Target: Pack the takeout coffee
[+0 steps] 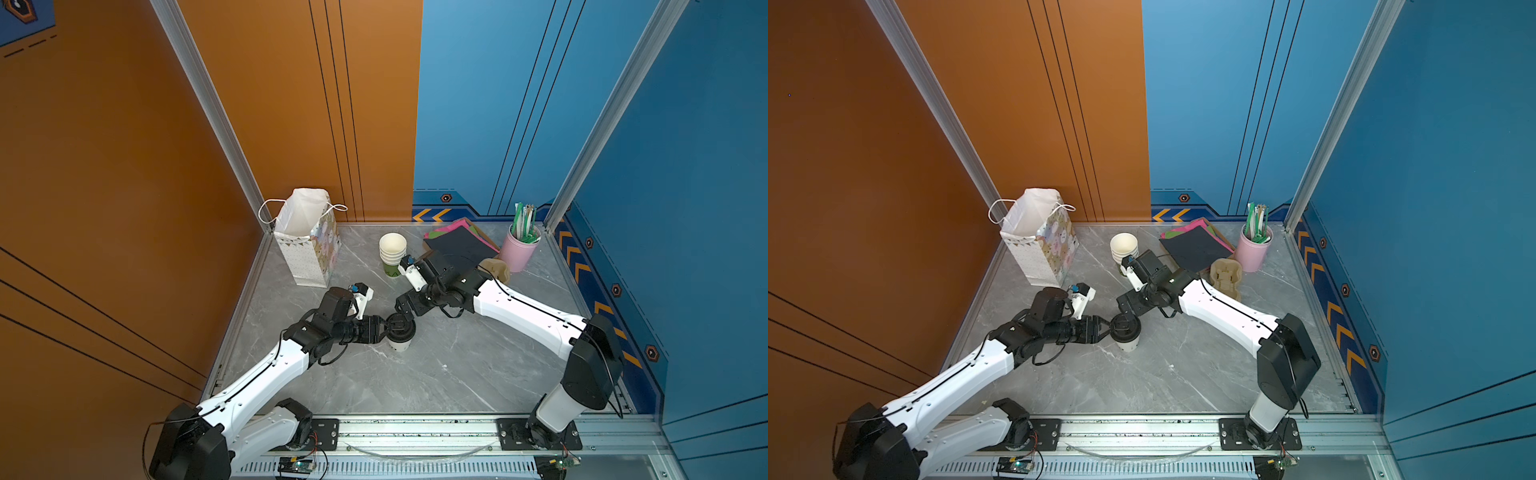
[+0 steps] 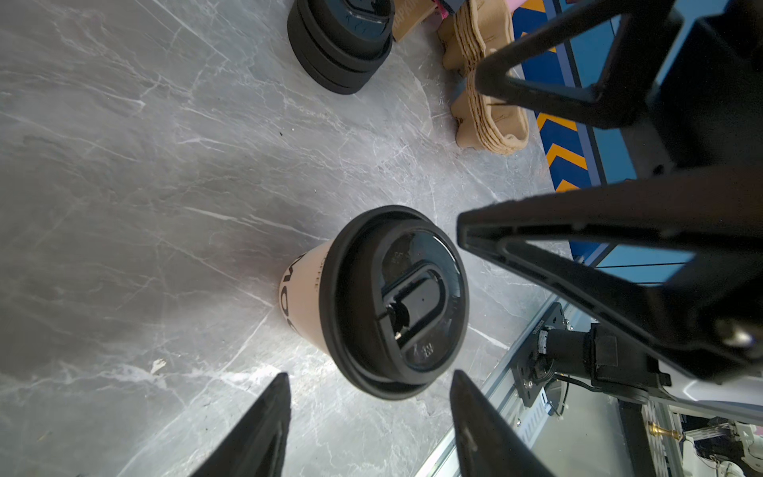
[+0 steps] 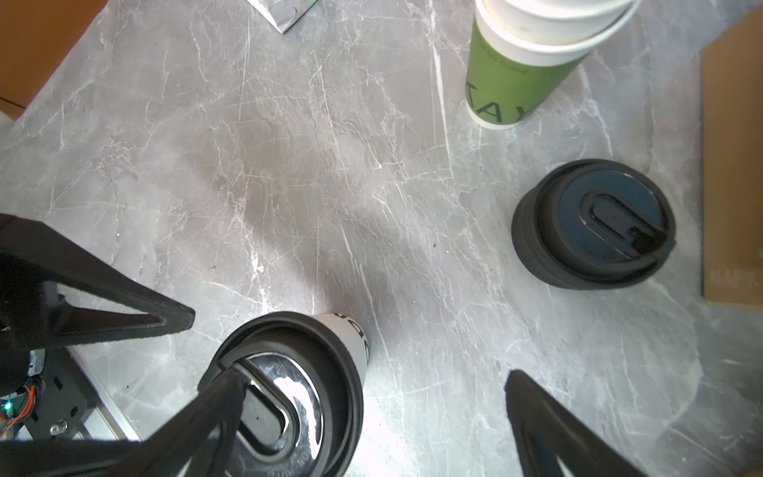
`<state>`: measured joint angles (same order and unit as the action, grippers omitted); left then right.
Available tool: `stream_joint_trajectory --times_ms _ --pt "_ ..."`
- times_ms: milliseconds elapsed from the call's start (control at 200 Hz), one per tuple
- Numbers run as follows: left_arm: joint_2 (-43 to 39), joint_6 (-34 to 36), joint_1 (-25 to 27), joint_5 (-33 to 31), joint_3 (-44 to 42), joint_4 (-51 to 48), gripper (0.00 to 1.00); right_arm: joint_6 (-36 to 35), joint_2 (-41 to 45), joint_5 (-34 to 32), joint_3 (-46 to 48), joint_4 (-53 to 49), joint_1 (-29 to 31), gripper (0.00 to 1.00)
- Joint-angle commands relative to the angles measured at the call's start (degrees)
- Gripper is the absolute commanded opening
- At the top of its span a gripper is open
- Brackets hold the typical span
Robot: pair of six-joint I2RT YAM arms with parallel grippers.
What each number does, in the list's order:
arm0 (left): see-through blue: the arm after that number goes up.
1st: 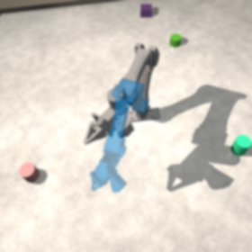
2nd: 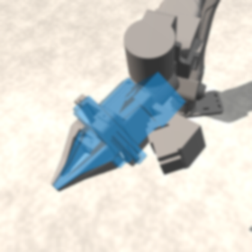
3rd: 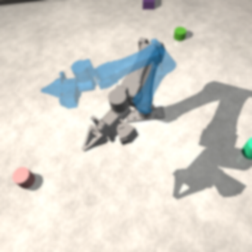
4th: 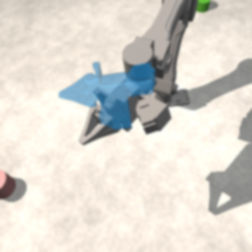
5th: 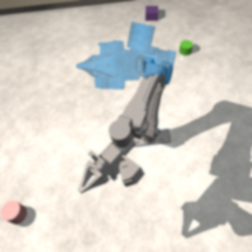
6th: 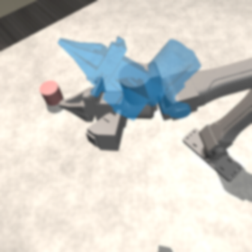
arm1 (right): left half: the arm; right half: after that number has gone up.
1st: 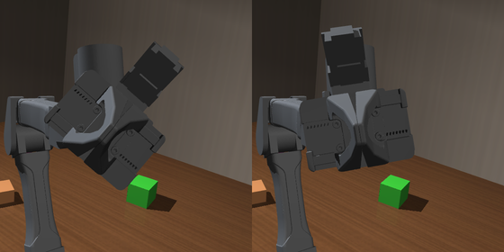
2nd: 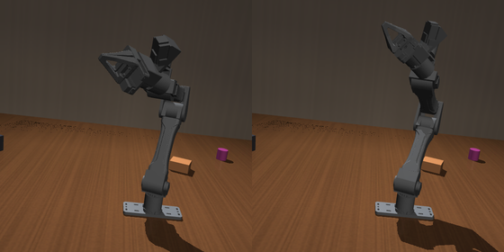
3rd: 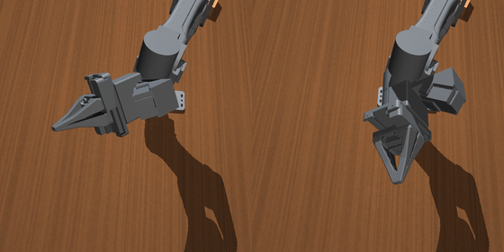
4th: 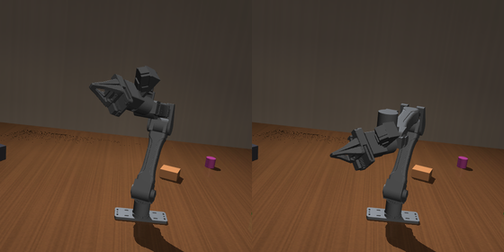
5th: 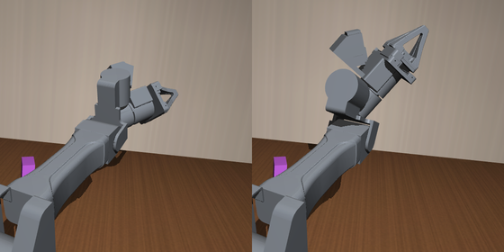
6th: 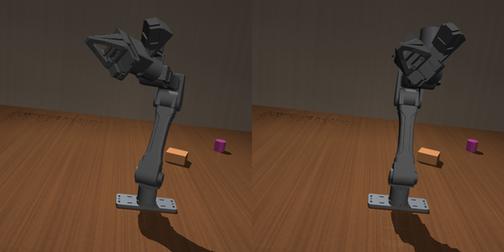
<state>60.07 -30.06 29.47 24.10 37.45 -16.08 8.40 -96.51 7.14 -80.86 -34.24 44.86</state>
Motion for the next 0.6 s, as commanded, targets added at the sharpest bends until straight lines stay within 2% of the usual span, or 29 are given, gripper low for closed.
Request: stream_joint_trajectory --times_ms 0,230,596 --pt "-1.38 -0.87 1.14 1.40 -1.57 0.61 0.63 -4.06 -2.61 0.53 -2.68 -3.90 -0.39 1.00" --pt "-2.42 -1.40 2.57 0.21 -3.15 0.93 0.66 -4.54 -4.42 -0.01 -4.26 -3.82 -2.16 1.00" --pt "0.43 -1.49 4.80 -1.52 -2.47 2.05 0.68 -4.33 -6.78 -0.62 -5.05 -3.28 -3.29 1.00"
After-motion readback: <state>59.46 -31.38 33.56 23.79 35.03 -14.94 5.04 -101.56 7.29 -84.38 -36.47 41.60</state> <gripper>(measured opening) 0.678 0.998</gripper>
